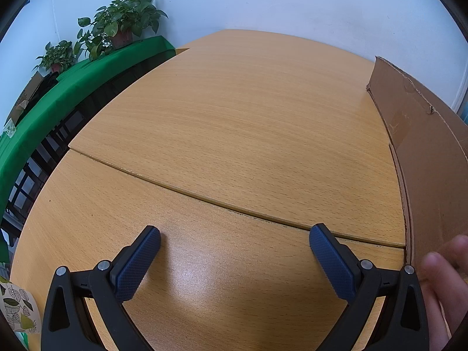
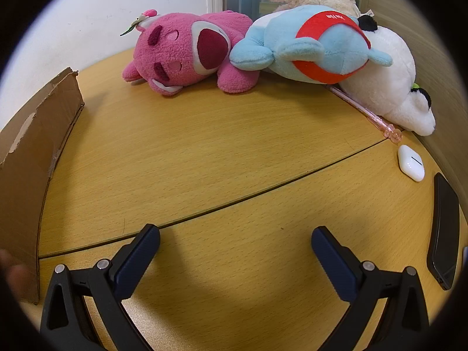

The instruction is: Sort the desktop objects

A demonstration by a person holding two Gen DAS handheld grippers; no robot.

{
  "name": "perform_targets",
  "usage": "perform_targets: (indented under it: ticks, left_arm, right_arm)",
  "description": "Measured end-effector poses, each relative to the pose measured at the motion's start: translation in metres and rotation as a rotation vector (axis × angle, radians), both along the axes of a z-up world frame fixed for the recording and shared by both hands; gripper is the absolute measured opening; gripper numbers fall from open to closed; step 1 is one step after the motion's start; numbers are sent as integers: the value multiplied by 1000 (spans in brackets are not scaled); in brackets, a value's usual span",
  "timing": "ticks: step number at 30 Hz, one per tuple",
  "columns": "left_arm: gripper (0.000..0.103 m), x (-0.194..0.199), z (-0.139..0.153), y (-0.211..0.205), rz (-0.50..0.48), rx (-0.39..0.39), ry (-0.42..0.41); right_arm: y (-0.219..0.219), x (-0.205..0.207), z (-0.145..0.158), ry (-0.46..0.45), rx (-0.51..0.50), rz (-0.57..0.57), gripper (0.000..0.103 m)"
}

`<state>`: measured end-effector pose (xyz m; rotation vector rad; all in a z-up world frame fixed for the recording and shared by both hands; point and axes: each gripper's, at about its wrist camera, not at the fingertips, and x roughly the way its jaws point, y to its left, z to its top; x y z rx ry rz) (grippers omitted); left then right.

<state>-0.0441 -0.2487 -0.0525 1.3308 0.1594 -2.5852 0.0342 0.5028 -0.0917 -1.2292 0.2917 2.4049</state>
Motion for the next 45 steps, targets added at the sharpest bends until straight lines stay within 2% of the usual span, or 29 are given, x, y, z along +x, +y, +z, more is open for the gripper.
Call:
perform_targets:
  ticks: [20,22,23,25,27,30,32,34,36,39,40,42,45]
  left_arm:
    - [103,0,0,0,-1,0,1]
    - [103,0,0,0,-1,0,0]
    - [103,0,0,0,-1,0,0]
    - [103,0,0,0,0,0,1]
    - [103,2,1,1,-26,3,-7]
    - [103,13,3,5,-79,12,-71]
    - [100,35,11,13,-90,-3,-64]
    - [100,68,31,28,-150,-29,7]
    - [100,105,59,43,-199,-22,68]
    - [101,152,95,62,-261,75,137]
    - [101,167,106,69,-282,117,149]
    - [101,182,116,82,-335,196,144]
    - [101,201,118,109,-518,394,91]
  right_arm:
    - [-1,0,-1,0,1,-7,103]
    - [-3,0,0,-27,-14,-7,103]
    - [-5,-3,4,-66,-40,13,99]
    - [-25,16,23,15,-25,91,96]
    - [-58,38,49,87,84,186,98]
    - [-104,64,81,107,138,333,98]
    - [-137,86,102,133,82,464,98]
    - [-170,110,117,160,-2,593,98]
    - [-212,125,121,146,-71,725,98]
    - [-292,145,114,51,-162,995,98]
    - [-311,149,112,32,-181,1050,98]
    - [-352,166,104,-2,-248,1170,98]
    - [-389,184,90,-73,-336,1272,98]
